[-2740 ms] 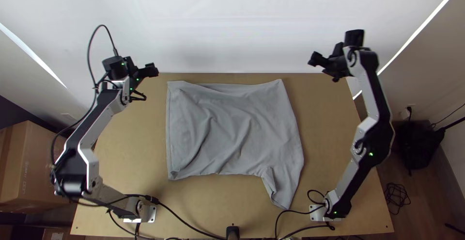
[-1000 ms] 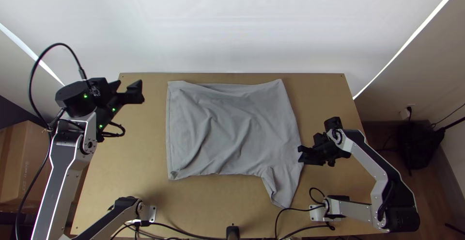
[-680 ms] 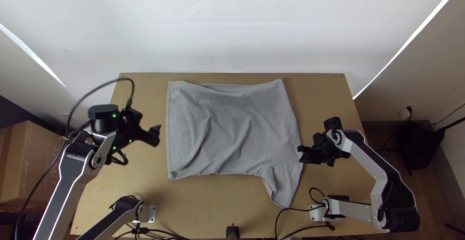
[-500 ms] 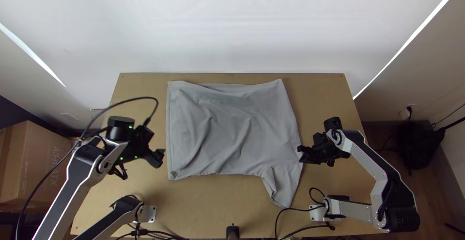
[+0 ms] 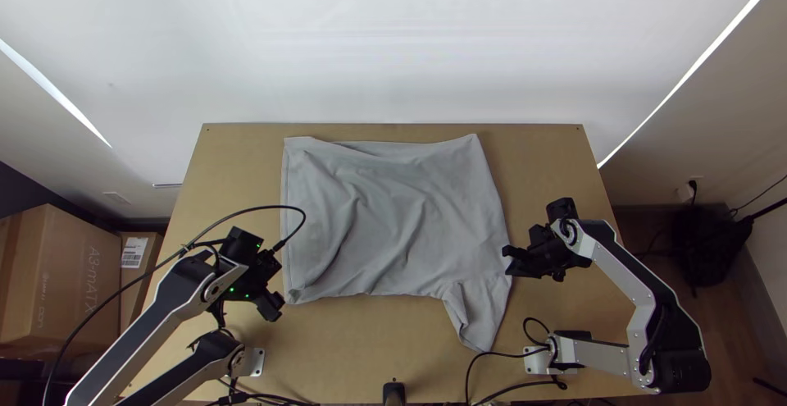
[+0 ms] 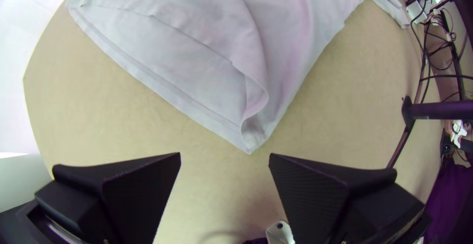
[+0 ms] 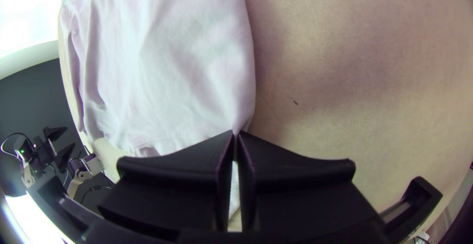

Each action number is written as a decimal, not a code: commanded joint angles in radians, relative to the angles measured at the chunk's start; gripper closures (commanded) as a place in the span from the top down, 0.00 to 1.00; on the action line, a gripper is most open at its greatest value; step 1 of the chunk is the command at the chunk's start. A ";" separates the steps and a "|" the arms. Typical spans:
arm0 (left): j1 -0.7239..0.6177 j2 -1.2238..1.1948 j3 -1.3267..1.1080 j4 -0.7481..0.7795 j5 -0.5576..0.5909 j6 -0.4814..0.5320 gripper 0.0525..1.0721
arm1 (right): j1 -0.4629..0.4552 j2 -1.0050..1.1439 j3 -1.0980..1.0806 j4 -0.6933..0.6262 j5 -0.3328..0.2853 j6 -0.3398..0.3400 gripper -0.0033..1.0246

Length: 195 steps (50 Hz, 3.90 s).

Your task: Fold the t-shirt

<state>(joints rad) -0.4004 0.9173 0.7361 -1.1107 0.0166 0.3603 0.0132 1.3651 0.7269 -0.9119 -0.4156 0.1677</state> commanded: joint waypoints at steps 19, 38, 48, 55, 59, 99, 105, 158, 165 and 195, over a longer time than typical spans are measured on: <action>0.003 0.104 -0.087 0.097 0.075 -0.001 0.78 | 0.027 -0.009 -0.004 0.018 0.003 0.039 0.03; -0.006 0.222 -0.090 0.135 0.098 -0.001 0.72 | 0.019 -0.009 0.006 0.019 0.003 0.041 0.03; -0.014 0.238 -0.096 0.147 0.131 0.012 0.52 | 0.004 -0.008 0.011 0.019 0.008 0.039 0.03; -0.021 0.212 -0.099 0.190 0.163 0.012 0.11 | -0.007 -0.009 0.017 0.019 0.009 0.041 0.03; -0.018 0.172 -0.087 0.206 0.177 0.011 0.03 | -0.016 -0.012 0.020 0.018 0.009 0.041 0.03; 0.337 0.054 0.106 0.583 0.198 -0.366 0.03 | -0.157 -0.287 0.129 0.087 0.107 -0.071 0.02; 0.316 0.055 0.204 0.608 0.126 -0.423 0.03 | -0.130 -0.258 0.264 0.084 0.107 -0.037 0.02; 0.423 0.419 1.211 0.796 -0.130 -0.451 0.02 | -0.091 0.221 1.586 0.286 0.173 0.073 0.02; 0.422 0.350 1.223 0.798 -0.139 -0.446 0.02 | -0.098 0.098 1.576 0.312 0.173 0.113 0.02; 0.391 -0.077 1.189 0.773 -0.130 -0.544 0.02 | -0.056 -0.376 1.502 0.242 0.172 0.168 0.02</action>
<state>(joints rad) -0.0113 0.8574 1.9297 -0.3164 -0.0765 -0.1436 -0.0525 0.9970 2.2410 -0.6373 -0.2836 0.2951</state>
